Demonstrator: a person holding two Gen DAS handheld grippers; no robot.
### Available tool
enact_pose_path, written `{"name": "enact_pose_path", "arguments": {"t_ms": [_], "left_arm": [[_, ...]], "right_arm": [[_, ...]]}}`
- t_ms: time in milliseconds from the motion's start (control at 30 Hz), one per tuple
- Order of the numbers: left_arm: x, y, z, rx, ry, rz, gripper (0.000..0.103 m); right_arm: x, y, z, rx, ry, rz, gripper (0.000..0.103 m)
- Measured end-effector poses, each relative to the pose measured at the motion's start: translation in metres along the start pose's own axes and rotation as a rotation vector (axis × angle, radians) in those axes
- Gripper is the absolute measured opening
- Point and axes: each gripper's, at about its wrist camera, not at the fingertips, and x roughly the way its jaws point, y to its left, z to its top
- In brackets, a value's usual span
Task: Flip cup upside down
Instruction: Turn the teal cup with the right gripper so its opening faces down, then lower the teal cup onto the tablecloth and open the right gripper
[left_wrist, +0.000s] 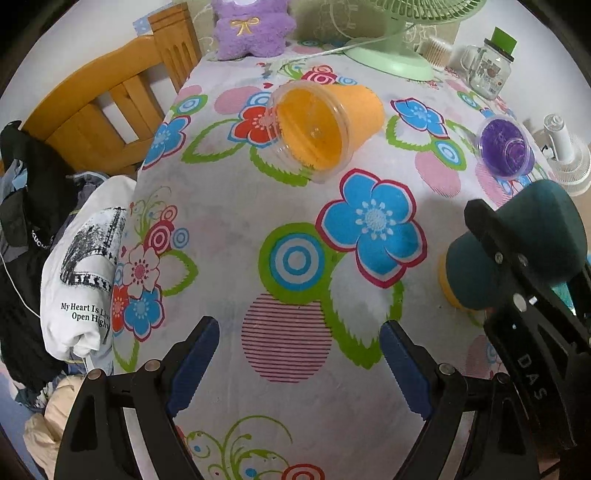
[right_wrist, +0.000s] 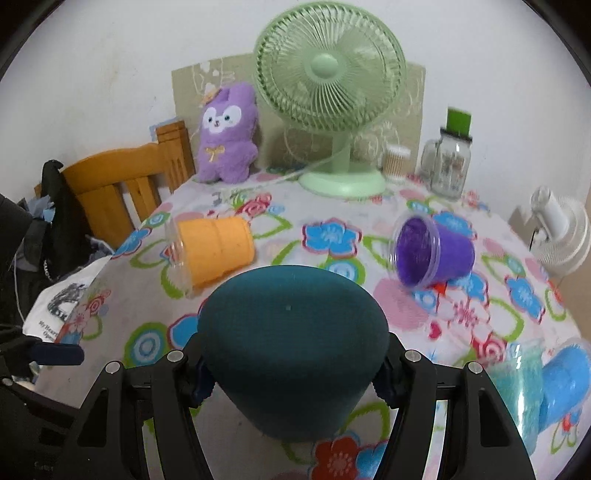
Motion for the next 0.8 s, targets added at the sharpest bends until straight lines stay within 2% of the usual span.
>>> {"name": "enact_pose_path", "arguments": {"t_ms": [100, 200, 300, 533, 667, 800], "left_arm": [[0.0, 0.001, -0.001, 0.011, 0.017, -0.006, 0.09], [-0.001, -0.001, -0.003, 0.035, 0.023, 0.004, 0.09], [-0.006, -0.002, -0.005, 0.061, 0.024, 0.017, 0.09], [-0.032, -0.001, 0.0, 0.06, 0.057, -0.015, 0.091], [-0.053, -0.001, 0.006, 0.049, 0.058, -0.041, 0.092], [-0.077, -0.01, 0.011, 0.083, 0.026, -0.037, 0.096]], "right_arm": [[-0.003, -0.001, -0.002, 0.021, 0.026, 0.02, 0.072], [-0.001, 0.0, 0.0, 0.033, 0.085, 0.042, 0.092], [-0.003, 0.002, 0.001, 0.038, 0.133, 0.064, 0.092], [-0.026, 0.002, 0.016, 0.065, 0.197, 0.072, 0.093], [-0.05, -0.003, 0.03, 0.093, 0.223, 0.053, 0.094], [-0.069, -0.009, 0.044, 0.113, 0.246, 0.023, 0.096]]}}
